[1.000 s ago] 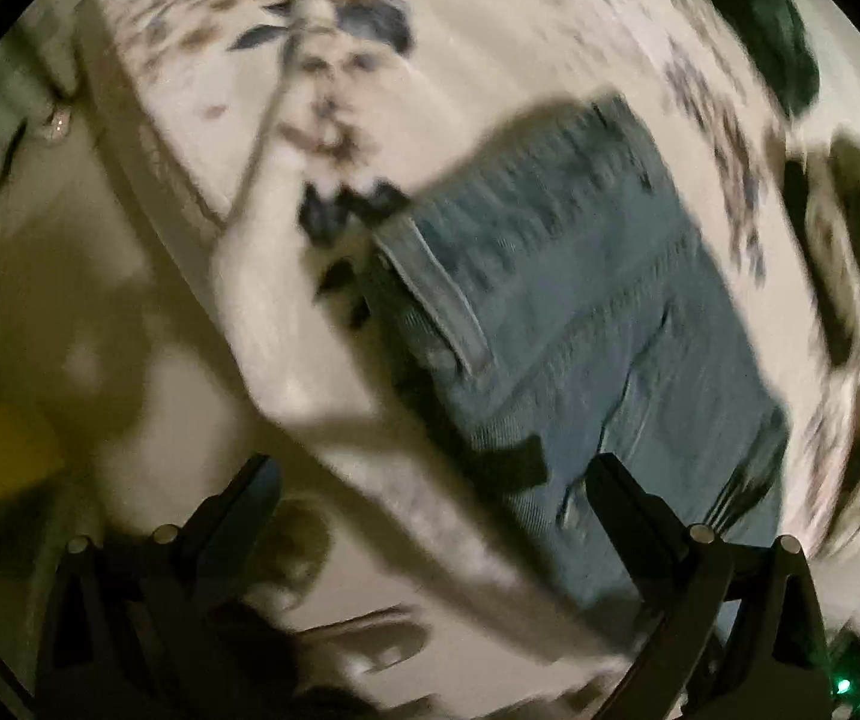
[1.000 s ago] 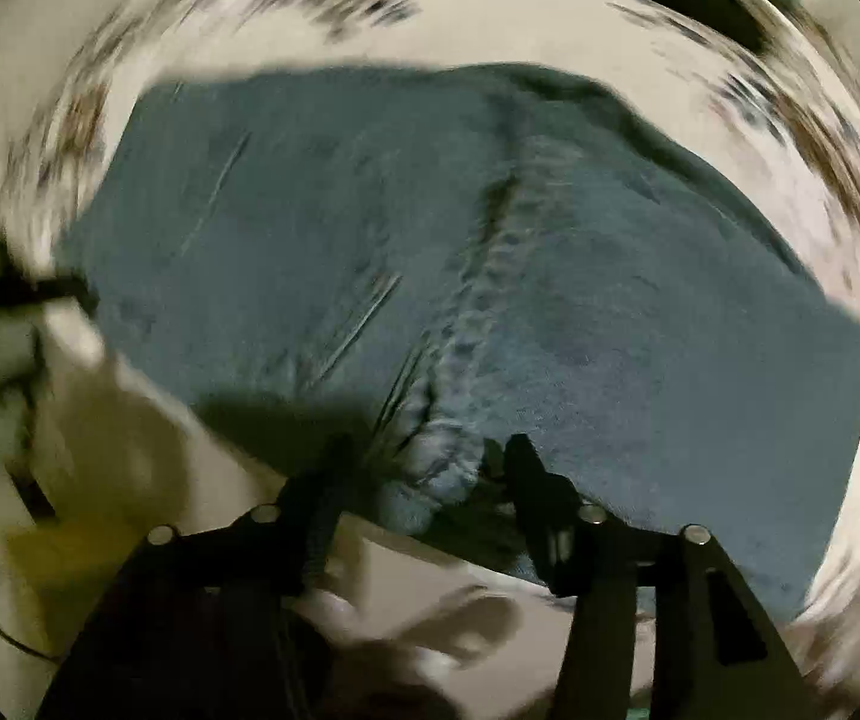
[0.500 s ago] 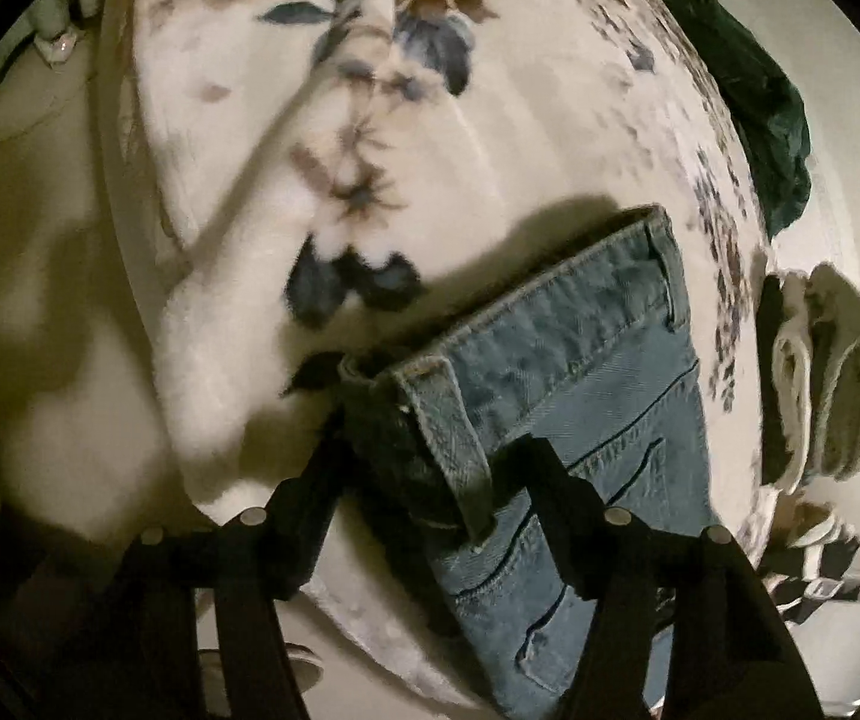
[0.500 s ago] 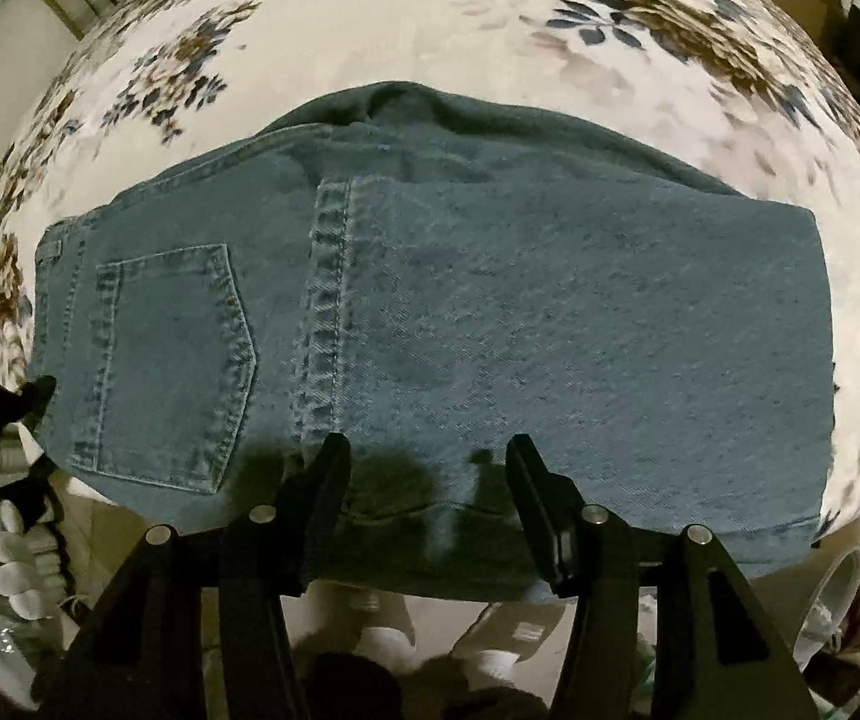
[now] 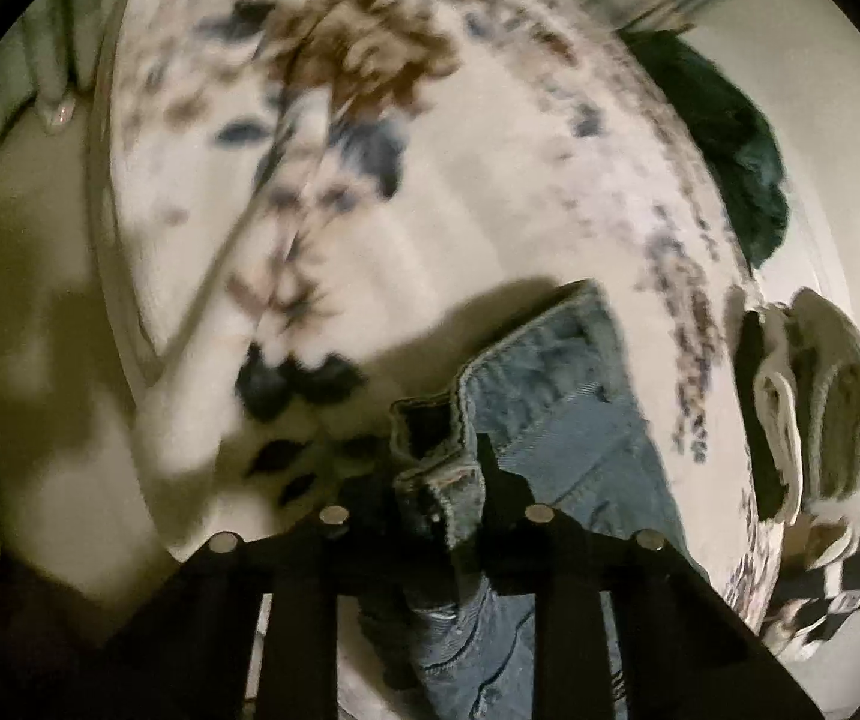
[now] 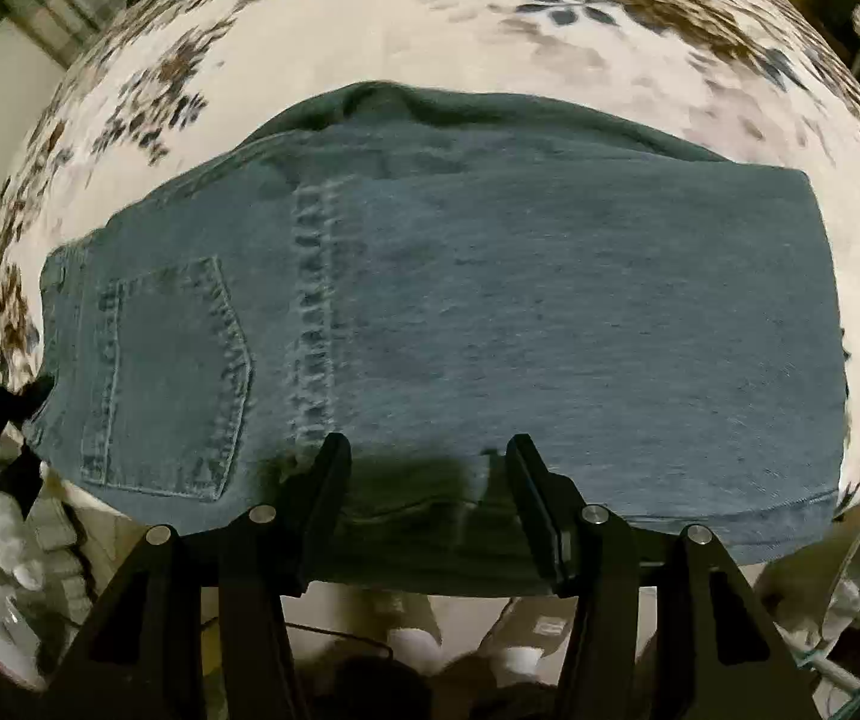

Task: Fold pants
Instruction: 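Grasp the waistband belt loop with the left gripper while the right gripper smooths the jeans, then lift the folded jeans by the waistband with the left gripper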

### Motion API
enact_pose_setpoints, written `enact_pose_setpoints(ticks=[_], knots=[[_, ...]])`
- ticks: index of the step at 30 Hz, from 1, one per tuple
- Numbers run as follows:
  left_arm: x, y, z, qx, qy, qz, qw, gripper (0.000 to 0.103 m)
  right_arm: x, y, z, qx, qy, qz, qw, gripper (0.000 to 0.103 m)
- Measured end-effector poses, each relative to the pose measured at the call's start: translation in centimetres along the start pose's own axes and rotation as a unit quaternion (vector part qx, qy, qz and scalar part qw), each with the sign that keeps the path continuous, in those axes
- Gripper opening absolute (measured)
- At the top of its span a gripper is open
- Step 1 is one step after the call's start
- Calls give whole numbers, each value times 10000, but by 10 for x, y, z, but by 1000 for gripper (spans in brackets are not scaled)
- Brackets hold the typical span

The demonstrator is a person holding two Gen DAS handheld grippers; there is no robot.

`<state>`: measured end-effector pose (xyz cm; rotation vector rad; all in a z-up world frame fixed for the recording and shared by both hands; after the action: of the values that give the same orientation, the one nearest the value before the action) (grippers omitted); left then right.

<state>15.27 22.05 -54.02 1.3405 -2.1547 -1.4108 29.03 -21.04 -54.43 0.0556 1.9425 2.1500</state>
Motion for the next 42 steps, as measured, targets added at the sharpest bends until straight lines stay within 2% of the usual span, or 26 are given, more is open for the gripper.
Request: enact_pose_setpoints(ticks=[3, 6, 9, 13, 18, 20, 26, 31, 33, 34, 35, 38, 40, 42], knots=[[1, 28, -34, 122, -577, -337, 9977, 16, 2, 9, -16, -46, -151, -99, 9998, 57], [9, 60, -79, 304, -1180, -587, 9908, 16, 4, 21, -37, -103, -304, -199, 9993, 57], [24, 88, -121, 488, -1659, -735, 9822, 15, 5, 33, -59, -192, -453, -256, 9985, 57], [54, 114, -172, 707, -2128, -778, 9714, 15, 3, 52, -94, 33, -512, -375, 9980, 57], [110, 130, -230, 970, -2905, -719, 9492, 15, -1, 58, -147, 337, -781, -309, 9959, 57], [141, 131, -251, 1106, -3231, -608, 9379, 14, -2, 59, -169, 407, -864, -321, 9949, 57], [219, 122, -300, 1416, -3974, -255, 9063, 14, 5, 57, -226, 411, -1284, -291, 9904, 56], [295, 93, -326, 1524, -4416, 322, 8836, 14, 24, 63, -286, 411, -1900, -238, 9806, 58], [325, 76, -330, 1510, -4565, 545, 8751, 14, 35, 65, -311, 424, -2131, -183, 9759, 66], [335, 70, -333, 1474, -4622, 591, 8725, 14, 39, 66, -322, 419, -2225, -167, 9739, 67], [351, 60, -334, 1424, -4740, 677, 8663, 14, 44, 66, -334, 432, -2316, -130, 9718, 71], [386, 38, -339, 1286, -4994, 876, 8523, 14, 58, 68, -363, 429, -2558, -60, 9657, 87], [406, 25, -338, 1131, -5186, 1003, 8415, 14, 68, 70, -381, 460, -2730, 13, 9609, 91], [420, 15, -335, 966, -5284, 1169, 8354, 16, 75, 72, -392, 429, -2805, 48, 9589, 93]])
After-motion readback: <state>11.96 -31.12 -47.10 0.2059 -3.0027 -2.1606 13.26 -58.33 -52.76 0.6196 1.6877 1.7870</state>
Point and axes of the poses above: each gripper's, at about its wrist camera, not at the fingertips, and y roughly against the way its jaws point, z to its left, x to its underside, the point moved 6 cm from there along -y, roughly the way its jaws point
